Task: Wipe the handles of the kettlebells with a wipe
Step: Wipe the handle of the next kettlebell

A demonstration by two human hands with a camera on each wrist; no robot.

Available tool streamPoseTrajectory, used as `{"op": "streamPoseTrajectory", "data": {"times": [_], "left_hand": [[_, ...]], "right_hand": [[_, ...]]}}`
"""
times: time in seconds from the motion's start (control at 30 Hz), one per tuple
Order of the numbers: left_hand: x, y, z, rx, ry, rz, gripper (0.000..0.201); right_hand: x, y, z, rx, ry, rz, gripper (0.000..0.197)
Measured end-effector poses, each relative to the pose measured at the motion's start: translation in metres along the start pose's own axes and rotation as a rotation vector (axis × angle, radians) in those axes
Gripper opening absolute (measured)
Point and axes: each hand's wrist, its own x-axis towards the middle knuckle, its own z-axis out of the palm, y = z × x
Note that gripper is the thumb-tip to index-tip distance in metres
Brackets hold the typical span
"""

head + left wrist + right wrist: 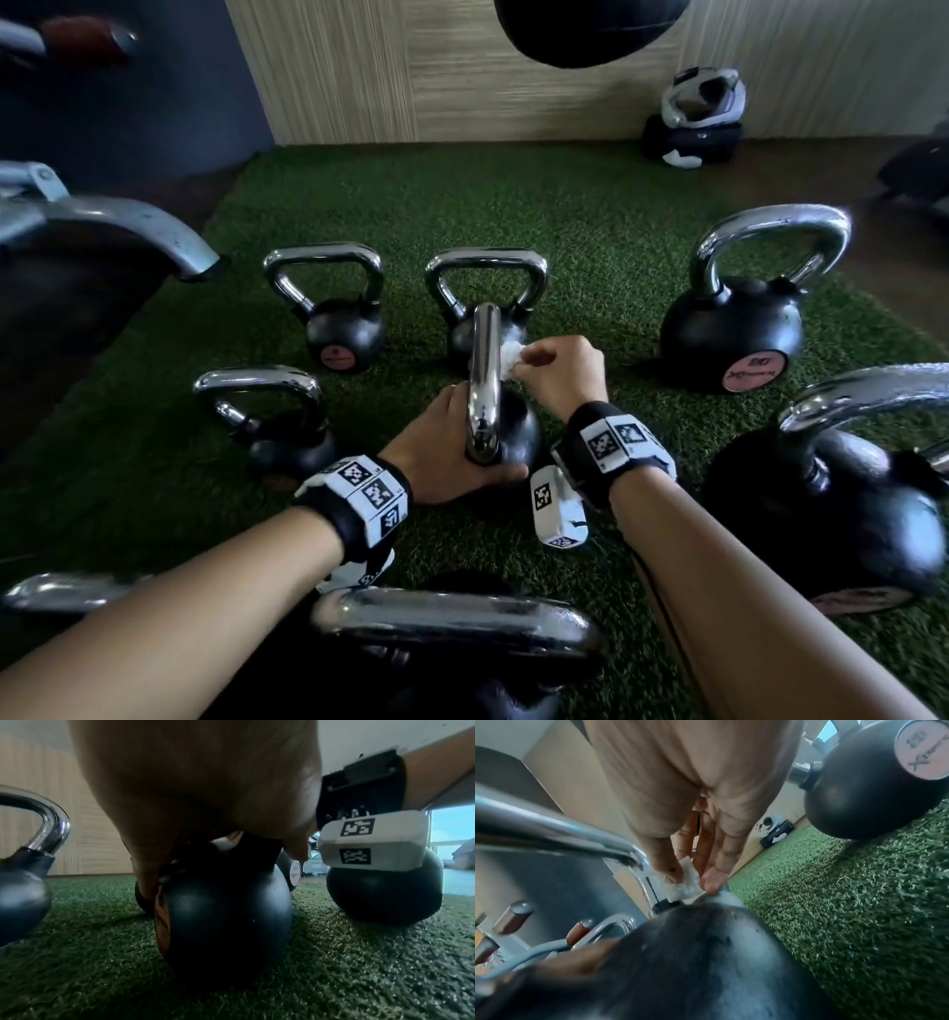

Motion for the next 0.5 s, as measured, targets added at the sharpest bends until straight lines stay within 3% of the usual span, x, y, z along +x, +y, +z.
{"op": "streamPoseTrajectory", "data": {"times": [0.13,0.3,0.5], "left_hand": [[-0.004,0.012,0.001,-0.014,0.079,-0.035,0.100],[0.000,-0.006,-0.003,-0.076,0.055,0.030,0.089],[0.011,-0.026,0.001,-0.144,0.035,0.097,0.080]], "right_hand": [[0.002,0.001,0.014,-0.005,-0.007,0.031,0.008],[0.001,-0.005,0.018,0.091,0.030,0.006,0.024],[0.009,-0.003,0.015,0.079,0.055,0.042,0.019]]}}
